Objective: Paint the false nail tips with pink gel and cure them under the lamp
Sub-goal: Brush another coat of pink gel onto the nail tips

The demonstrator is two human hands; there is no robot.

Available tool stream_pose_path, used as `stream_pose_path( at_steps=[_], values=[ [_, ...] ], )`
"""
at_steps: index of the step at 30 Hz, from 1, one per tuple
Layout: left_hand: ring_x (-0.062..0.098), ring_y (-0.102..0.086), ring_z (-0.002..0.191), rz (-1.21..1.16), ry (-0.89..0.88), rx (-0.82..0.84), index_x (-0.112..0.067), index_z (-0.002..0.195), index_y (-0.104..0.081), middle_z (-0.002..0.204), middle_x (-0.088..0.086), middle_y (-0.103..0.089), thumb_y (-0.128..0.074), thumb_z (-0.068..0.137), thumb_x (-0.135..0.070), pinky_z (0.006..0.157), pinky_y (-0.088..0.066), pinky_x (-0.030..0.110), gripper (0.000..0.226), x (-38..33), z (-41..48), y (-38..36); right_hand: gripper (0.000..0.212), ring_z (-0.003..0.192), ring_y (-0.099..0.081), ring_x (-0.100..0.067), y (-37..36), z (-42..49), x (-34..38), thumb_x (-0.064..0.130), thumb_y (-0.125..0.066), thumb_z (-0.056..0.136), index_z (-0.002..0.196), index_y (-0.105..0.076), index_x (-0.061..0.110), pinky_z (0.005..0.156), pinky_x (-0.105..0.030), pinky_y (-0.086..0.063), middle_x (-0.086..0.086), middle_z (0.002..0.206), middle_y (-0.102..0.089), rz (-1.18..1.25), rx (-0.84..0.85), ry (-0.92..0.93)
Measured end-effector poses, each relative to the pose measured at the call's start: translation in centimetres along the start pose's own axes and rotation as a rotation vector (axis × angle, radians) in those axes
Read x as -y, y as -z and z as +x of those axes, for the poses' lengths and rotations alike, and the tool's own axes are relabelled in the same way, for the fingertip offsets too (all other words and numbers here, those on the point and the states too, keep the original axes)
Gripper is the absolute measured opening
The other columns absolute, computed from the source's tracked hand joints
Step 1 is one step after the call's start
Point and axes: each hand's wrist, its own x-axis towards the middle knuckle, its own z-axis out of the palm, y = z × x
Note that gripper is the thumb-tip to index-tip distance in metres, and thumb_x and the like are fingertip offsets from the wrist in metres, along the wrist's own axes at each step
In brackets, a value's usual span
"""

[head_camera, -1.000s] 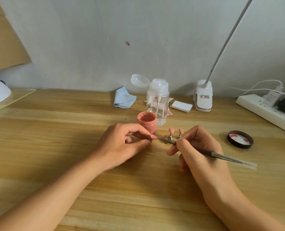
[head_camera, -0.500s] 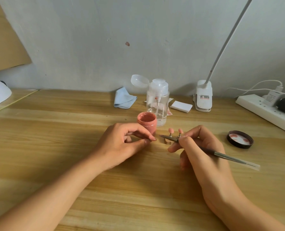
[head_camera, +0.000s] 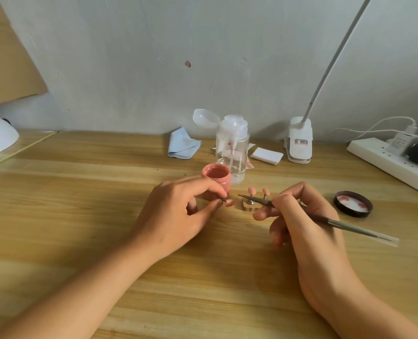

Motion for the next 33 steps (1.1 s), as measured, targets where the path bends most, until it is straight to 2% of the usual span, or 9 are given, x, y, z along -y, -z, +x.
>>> stream_pose_path(
  at_steps=[3, 6, 15, 33],
  values=[
    [0.009, -0.047, 0.049, 0.037, -0.04, -0.008, -0.028, 0.093, -0.074, 0.082, -0.031, -0.06, -0.08, 0.081, -0.014, 0.054, -0.029, 0.006, 0.019, 0.03, -0.08, -0.03, 0.019, 0.044, -0.042, -0.014, -0.08, -0.07, 0.02, 0.017, -0.059, 0.086, 0.076, -0.048, 0.005, 0.042, -0.017, -0.038, -0.012, 0.065, -0.07, -0.015, 0.025, -0.006],
    [0.009, -0.049, 0.049, 0.041, -0.056, -0.014, -0.028, 0.093, -0.073, 0.087, -0.024, -0.064, -0.079, 0.082, -0.016, 0.054, -0.033, 0.01, 0.017, 0.18, -0.1, -0.06, 0.02, 0.046, -0.043, -0.014, -0.13, -0.05, 0.0, 0.018, -0.059, 0.085, 0.077, -0.049, 0.003, 0.042, -0.018, -0.039, -0.013, 0.064, -0.07, -0.016, 0.032, -0.009],
    [0.004, -0.047, 0.049, 0.053, -0.056, -0.009, -0.029, 0.093, -0.072, 0.082, -0.034, -0.056, -0.078, 0.082, -0.016, 0.055, -0.028, 0.006, 0.018, 0.3, 0.0, -0.18, 0.013, 0.047, -0.043, -0.013, -0.14, -0.16, -0.19, 0.008, -0.057, 0.086, 0.076, -0.049, 0.005, 0.045, -0.017, -0.039, -0.013, 0.066, -0.07, -0.042, 0.095, 0.012],
    [0.004, -0.049, 0.049, 0.04, -0.063, -0.003, -0.03, 0.093, -0.072, 0.083, -0.035, -0.055, -0.074, 0.082, -0.021, 0.054, -0.029, 0.006, 0.014, 0.41, -0.13, -0.24, 0.014, 0.048, -0.043, -0.012, -0.16, -0.28, -0.1, 0.006, -0.055, 0.088, 0.075, -0.05, 0.005, 0.045, -0.016, -0.038, -0.012, 0.064, -0.069, -0.025, 0.104, 0.014]
  ],
)
